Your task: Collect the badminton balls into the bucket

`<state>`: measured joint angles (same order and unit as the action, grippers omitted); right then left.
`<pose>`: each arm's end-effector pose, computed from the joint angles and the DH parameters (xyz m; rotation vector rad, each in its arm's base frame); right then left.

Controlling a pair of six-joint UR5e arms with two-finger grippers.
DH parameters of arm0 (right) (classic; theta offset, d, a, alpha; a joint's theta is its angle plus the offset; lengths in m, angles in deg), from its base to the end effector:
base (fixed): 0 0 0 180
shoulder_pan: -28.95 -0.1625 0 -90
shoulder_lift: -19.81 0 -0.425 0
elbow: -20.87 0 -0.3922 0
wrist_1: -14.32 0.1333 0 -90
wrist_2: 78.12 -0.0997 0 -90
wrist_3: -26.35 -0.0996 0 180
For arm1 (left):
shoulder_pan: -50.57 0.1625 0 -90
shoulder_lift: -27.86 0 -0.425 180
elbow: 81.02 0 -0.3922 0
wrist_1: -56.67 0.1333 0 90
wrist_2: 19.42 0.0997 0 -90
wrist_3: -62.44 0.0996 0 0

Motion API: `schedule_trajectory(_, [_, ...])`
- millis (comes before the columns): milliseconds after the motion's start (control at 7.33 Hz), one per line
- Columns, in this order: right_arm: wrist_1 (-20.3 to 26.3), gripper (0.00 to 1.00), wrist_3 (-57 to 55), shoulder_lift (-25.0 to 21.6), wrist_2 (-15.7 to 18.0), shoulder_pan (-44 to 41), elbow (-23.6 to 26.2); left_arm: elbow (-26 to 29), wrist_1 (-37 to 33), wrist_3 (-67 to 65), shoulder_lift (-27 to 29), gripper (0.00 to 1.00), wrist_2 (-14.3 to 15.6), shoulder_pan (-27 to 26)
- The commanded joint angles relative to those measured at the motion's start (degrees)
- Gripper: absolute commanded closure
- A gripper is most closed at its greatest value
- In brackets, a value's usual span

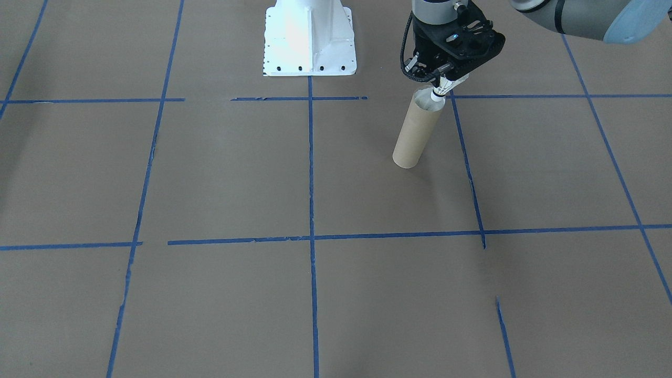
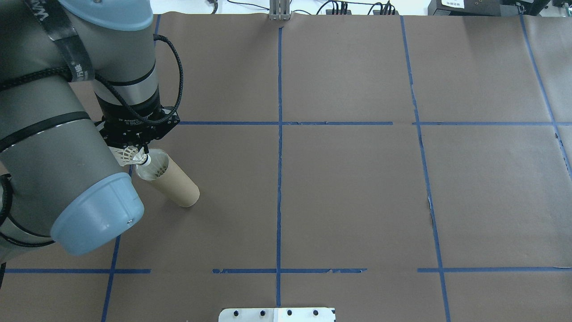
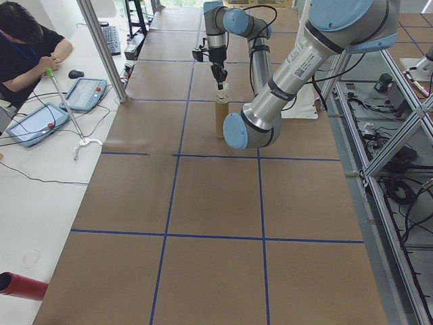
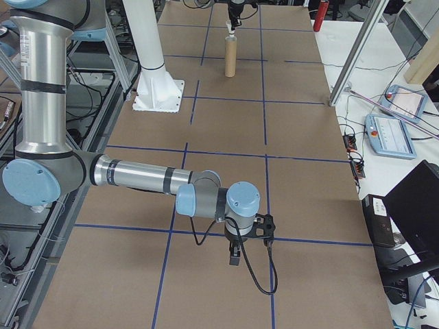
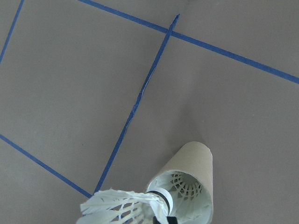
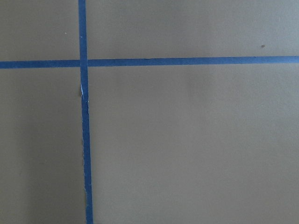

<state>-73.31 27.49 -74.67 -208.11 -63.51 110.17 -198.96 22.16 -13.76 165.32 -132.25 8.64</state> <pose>0.0887 -0.4498 0.7027 -0.0251 -0.6990 0.0392 0.3363 -0.4293 0.1227 -0.1898 0.4909 -0.4105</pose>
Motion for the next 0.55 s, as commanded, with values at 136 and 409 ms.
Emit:
schedule_trajectory(136, [0.0, 0.0, 0.0, 0.0, 0.0, 0.0, 0.0, 2.7, 0.2, 0.0, 1.0, 1.0, 0.5, 1.1])
schedule_trajectory(409, [0.0, 0.0, 0.0, 0.0, 0.0, 0.0, 0.0, 3.7, 0.2, 0.0, 1.0, 1.0, 0.5, 2.4])
